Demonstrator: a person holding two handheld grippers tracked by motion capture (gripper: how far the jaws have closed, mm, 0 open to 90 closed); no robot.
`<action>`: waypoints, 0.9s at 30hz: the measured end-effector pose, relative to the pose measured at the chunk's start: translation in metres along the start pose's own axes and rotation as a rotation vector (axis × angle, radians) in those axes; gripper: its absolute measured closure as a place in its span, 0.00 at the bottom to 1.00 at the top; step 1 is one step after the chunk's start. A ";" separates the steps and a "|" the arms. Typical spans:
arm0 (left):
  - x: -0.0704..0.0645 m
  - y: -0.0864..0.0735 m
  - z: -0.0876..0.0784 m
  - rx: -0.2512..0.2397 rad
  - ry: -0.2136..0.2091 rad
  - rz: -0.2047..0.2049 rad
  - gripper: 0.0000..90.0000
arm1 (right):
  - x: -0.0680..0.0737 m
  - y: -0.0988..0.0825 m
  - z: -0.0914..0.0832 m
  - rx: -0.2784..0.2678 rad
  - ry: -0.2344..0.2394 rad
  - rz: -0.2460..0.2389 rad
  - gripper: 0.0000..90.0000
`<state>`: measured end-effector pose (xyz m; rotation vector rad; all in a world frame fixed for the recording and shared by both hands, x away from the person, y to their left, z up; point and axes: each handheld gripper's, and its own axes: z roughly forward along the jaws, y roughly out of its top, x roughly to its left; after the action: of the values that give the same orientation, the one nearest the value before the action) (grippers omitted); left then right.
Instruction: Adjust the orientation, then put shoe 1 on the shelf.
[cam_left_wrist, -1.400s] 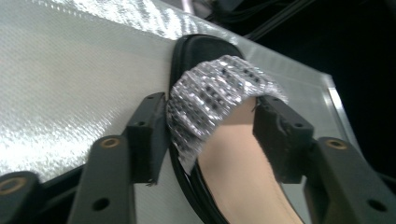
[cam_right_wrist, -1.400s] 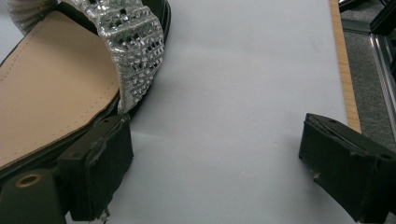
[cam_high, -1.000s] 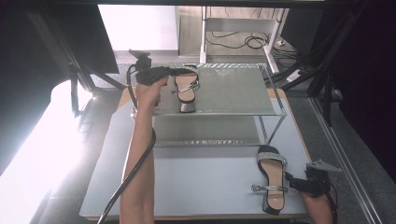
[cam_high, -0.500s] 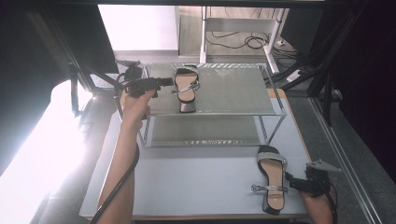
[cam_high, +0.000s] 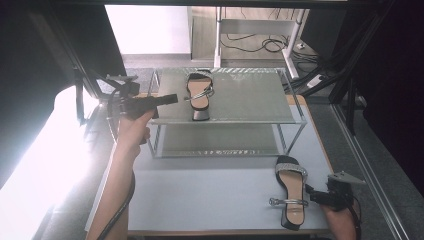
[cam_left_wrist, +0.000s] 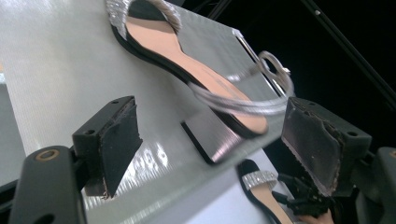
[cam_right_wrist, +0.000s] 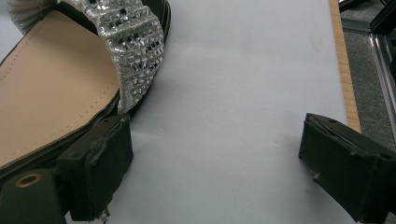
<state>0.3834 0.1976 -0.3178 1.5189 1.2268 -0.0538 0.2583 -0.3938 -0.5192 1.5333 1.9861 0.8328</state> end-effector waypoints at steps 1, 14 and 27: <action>-0.002 -0.003 -0.003 0.001 -0.002 0.001 0.21 | 0.000 0.000 0.000 0.000 0.000 0.000 0.11; -0.006 -0.050 -0.024 -0.010 -0.033 0.037 0.20 | 0.000 0.000 0.000 0.000 0.000 0.000 0.11; 0.006 -0.102 -0.012 0.020 -0.032 0.041 0.16 | 0.000 0.000 0.000 -0.001 -0.001 0.000 0.11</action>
<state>0.3087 0.1929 -0.3884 1.5544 1.1725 -0.0628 0.2583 -0.3937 -0.5192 1.5331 1.9845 0.8336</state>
